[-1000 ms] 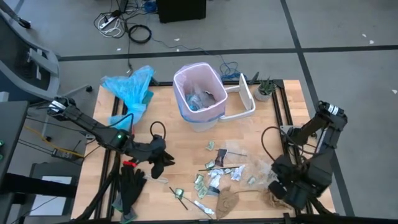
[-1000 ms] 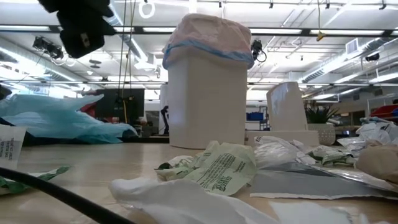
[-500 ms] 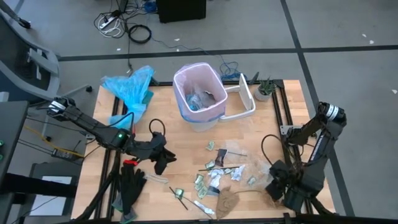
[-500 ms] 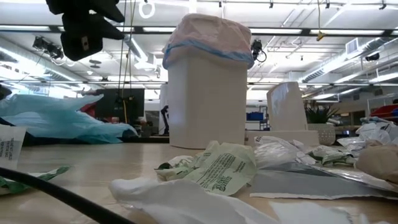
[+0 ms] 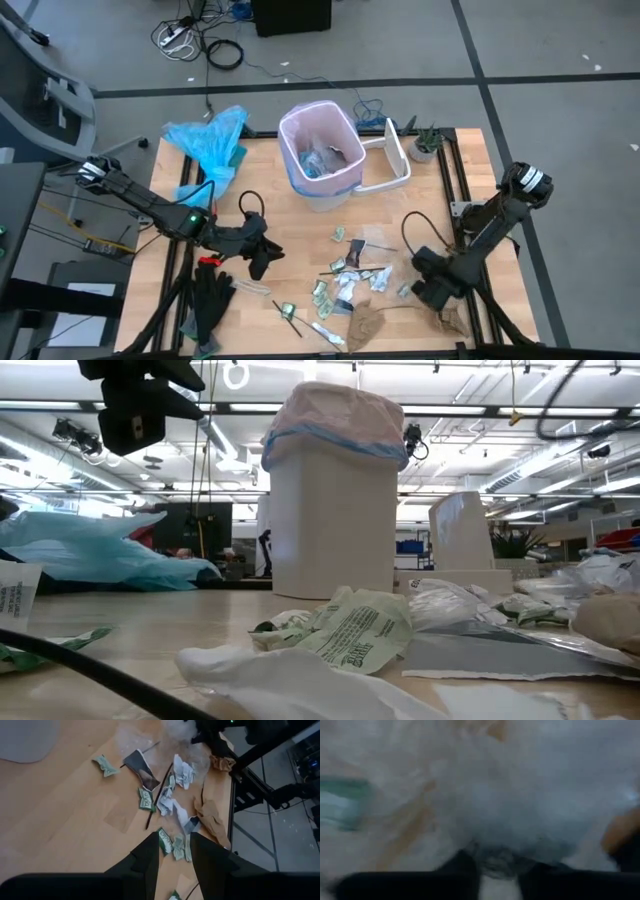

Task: Place trash/remove bag and relplace
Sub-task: Put the clear cellophane into the trash bin

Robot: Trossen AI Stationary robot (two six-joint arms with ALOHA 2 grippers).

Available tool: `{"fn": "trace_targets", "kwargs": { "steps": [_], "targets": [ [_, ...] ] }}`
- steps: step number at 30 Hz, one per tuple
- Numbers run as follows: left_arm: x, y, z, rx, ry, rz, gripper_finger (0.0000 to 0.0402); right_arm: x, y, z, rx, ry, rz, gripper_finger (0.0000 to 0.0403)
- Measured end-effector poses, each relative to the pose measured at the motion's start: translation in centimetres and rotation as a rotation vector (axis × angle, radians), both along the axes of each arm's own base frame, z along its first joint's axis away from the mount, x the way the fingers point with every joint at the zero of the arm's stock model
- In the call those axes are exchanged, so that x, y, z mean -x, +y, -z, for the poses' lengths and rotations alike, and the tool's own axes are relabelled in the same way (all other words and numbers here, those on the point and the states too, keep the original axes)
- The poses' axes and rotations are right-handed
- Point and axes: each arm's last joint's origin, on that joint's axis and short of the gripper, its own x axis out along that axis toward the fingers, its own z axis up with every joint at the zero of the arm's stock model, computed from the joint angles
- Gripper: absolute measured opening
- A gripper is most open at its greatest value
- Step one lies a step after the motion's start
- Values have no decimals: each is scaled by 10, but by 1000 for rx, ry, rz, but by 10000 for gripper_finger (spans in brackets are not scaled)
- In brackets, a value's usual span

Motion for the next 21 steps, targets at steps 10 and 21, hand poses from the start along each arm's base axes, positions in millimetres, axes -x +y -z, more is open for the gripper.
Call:
{"fn": "trace_targets", "kwargs": {
  "steps": [10,21],
  "targets": [
    [0,0,0,-8,-1,-9,119,-57,-18,-92,93,-38,-226,5],
    [0,1,0,-39,-5,-13,119,-104,-66,-213,152,-301,-472,1]
  ]
}}
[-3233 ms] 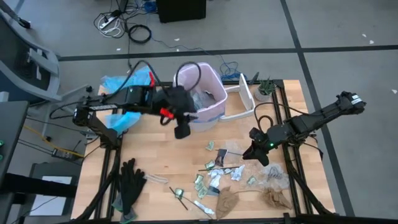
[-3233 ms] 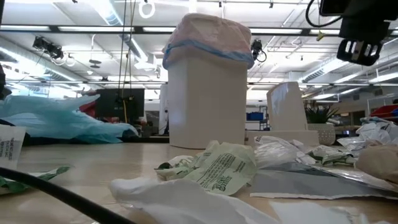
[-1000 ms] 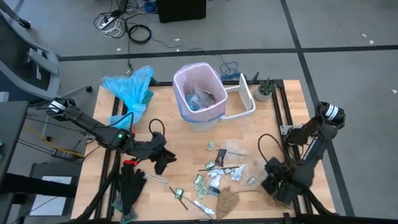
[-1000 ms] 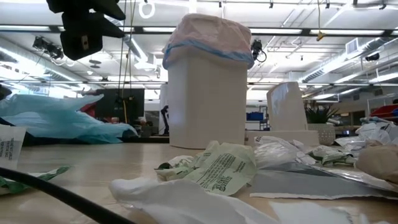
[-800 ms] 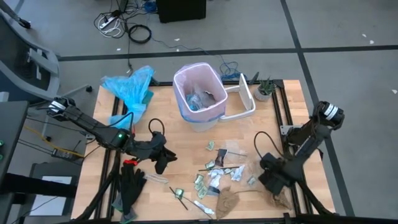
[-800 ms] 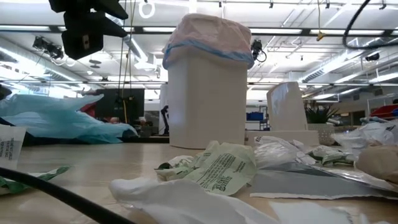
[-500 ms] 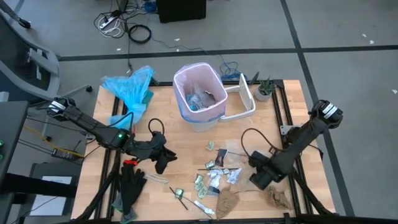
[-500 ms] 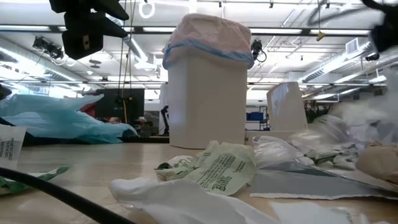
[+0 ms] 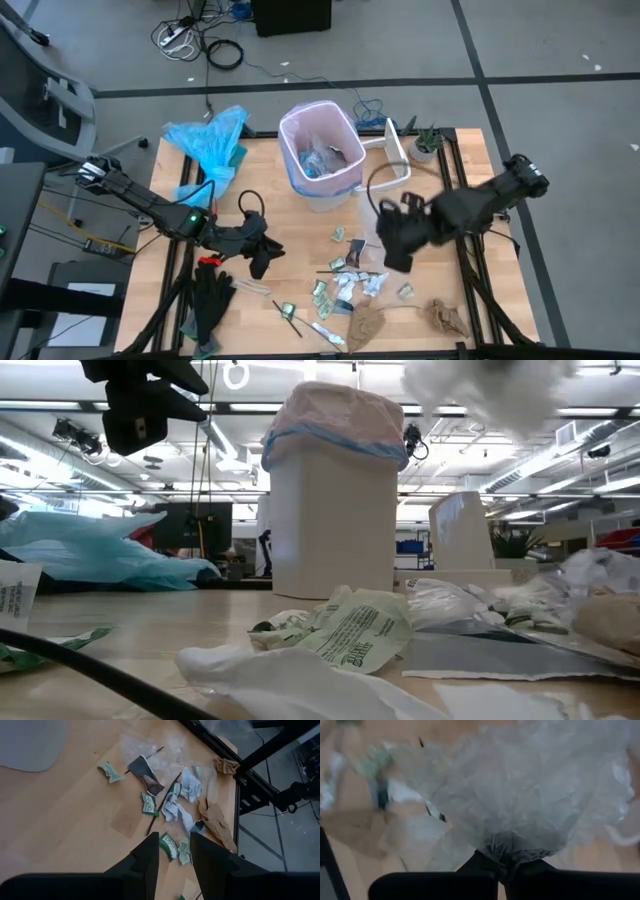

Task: Place trash/remove bag and relplace
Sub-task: Put the clear cellophane into the trash bin

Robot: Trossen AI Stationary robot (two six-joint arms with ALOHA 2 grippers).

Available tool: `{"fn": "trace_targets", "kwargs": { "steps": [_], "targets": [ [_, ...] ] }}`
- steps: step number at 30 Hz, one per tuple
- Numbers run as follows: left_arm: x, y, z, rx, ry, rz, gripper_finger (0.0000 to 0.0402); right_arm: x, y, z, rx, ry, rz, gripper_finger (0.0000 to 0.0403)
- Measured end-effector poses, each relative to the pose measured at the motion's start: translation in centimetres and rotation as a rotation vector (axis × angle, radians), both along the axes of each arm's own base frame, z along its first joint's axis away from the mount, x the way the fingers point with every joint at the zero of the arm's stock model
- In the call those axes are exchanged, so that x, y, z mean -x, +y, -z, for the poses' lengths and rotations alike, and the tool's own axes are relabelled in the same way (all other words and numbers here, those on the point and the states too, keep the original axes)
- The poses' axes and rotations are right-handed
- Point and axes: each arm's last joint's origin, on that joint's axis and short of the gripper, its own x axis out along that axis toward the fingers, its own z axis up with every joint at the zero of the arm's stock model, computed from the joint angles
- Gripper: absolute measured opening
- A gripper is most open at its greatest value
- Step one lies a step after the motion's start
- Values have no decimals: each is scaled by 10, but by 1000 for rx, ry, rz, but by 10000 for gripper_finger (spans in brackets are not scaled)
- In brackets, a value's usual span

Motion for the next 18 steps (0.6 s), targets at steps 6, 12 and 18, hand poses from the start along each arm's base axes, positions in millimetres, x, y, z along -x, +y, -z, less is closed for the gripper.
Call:
{"fn": "trace_targets", "kwargs": {
  "steps": [6,12,18],
  "targets": [
    [0,1,0,1,-2,-10,119,-15,-38,-50,4,-199,-47,0],
    [-1,1,0,14,-3,-24,119,-29,-69,-94,56,-474,-192,0],
    [-1,2,-1,27,-13,-61,119,-44,-110,-111,194,-640,-291,0]
  ]
}}
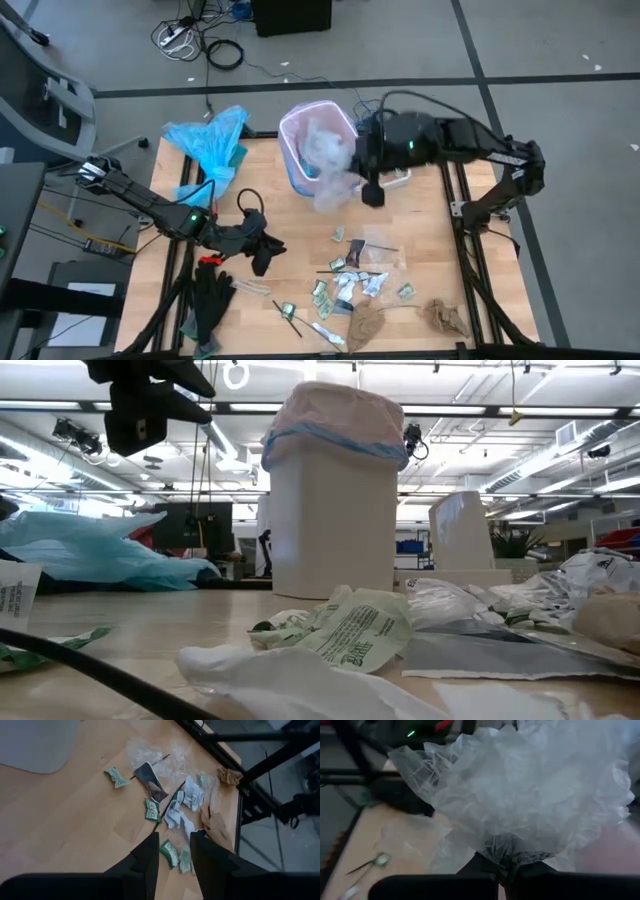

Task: Place trash/remove bag and relplace
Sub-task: Put the clear cellophane into the trash bin

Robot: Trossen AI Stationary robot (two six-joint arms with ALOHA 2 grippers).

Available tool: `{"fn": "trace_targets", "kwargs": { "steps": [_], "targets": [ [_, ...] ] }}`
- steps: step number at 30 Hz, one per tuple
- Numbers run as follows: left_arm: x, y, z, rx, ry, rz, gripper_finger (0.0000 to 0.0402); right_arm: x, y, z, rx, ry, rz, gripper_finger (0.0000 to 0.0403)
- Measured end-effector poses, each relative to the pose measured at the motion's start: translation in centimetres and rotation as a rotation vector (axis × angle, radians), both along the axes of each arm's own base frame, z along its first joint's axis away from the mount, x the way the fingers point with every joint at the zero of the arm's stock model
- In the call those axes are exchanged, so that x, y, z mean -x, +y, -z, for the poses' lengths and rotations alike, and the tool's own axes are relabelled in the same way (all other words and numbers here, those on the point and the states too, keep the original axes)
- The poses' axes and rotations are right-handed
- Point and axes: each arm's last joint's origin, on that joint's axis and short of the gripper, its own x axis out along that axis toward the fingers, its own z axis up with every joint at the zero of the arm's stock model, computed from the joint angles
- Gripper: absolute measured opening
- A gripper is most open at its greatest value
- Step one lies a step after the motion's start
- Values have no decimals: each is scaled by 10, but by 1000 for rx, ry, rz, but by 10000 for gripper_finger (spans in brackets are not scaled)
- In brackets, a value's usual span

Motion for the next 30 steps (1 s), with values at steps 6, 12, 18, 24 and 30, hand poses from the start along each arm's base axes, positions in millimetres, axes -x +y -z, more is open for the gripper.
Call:
{"fn": "trace_targets", "kwargs": {
  "steps": [6,12,18,24,30],
  "targets": [
    [-2,-1,-5,42,-54,-28,120,-22,-54,18,-27,33,83,0],
    [-4,0,-8,41,-101,-64,120,-49,-87,54,-132,152,99,0],
    [-4,0,-9,43,-110,-68,120,-53,-100,73,-210,257,165,13],
    [-5,-1,-10,47,-115,-69,120,-43,-103,71,-205,294,173,71],
    [-4,-1,-9,43,-108,-68,120,-30,-105,55,-196,264,198,132]
  ]
}}
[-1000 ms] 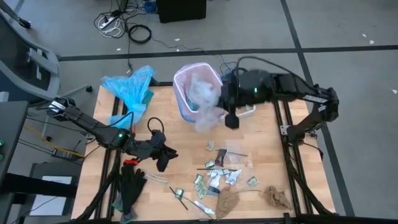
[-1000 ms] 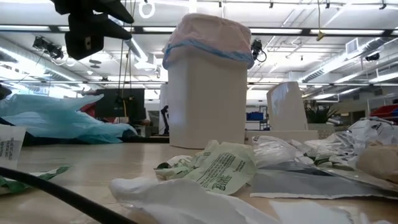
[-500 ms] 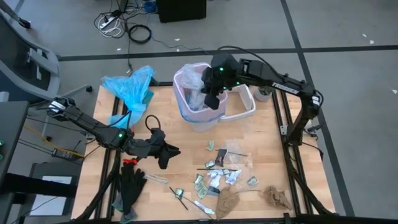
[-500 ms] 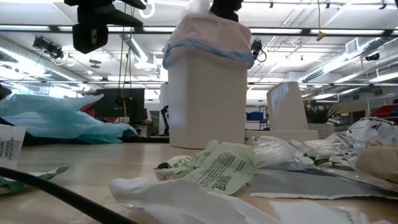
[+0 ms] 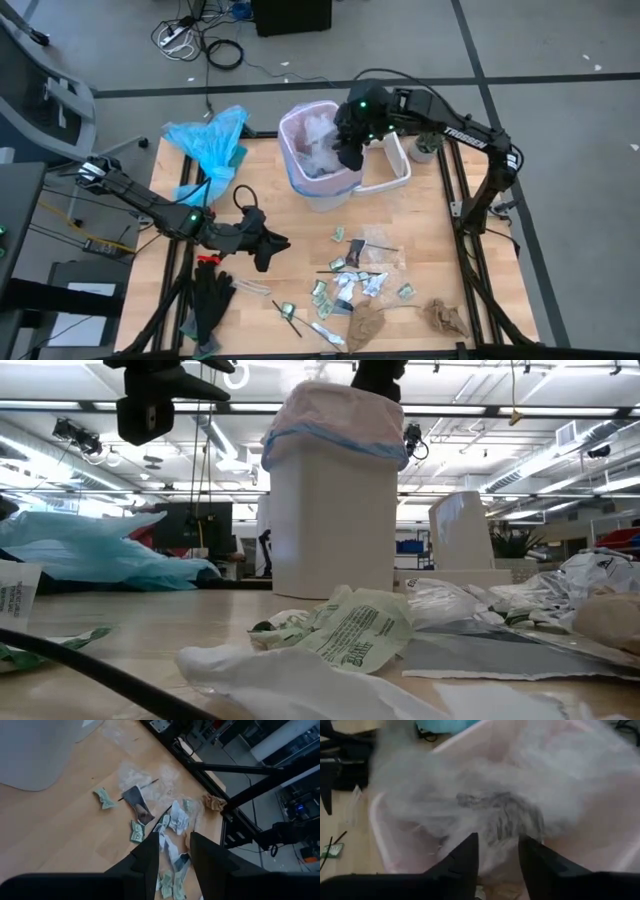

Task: Place trash/remove bag and relplace
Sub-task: Put the clear cellophane into the trash bin, then put the clear cellophane into the white trash bin

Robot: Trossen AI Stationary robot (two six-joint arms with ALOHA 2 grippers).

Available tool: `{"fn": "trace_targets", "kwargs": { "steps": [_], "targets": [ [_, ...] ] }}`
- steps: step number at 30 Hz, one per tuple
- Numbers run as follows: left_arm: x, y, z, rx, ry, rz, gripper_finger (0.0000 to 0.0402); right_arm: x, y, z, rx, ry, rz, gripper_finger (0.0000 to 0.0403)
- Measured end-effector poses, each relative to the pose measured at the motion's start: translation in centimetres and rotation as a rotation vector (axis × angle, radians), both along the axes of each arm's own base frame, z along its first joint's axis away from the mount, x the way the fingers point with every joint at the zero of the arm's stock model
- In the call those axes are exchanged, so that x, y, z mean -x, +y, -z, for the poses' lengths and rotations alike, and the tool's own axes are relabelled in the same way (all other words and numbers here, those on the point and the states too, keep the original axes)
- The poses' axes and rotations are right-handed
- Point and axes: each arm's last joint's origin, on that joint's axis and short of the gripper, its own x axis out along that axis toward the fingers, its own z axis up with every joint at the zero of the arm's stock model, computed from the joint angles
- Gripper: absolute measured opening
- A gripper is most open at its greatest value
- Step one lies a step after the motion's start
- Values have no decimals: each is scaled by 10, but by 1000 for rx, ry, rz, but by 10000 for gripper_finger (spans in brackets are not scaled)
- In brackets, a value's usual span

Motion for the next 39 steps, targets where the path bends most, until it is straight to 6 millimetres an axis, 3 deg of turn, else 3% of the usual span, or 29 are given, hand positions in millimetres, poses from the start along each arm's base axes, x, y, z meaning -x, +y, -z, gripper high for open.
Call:
{"fn": "trace_targets", "kwargs": {
  "steps": [9,17,20,29,34,39],
  "targets": [
    [2,0,4,-17,40,12,120,32,9,-36,18,-33,25,165],
    [6,0,11,-16,142,92,119,83,36,-44,-161,114,175,155],
    [6,-2,17,-15,194,146,119,98,53,-45,-203,184,225,151],
    [7,-12,22,-259,212,525,119,118,114,-49,-231,103,281,146],
    [13,-22,22,-376,181,744,119,120,148,-40,-303,107,321,145],
    [26,-28,31,-453,278,849,119,119,184,-21,-364,116,388,144]
  ]
}}
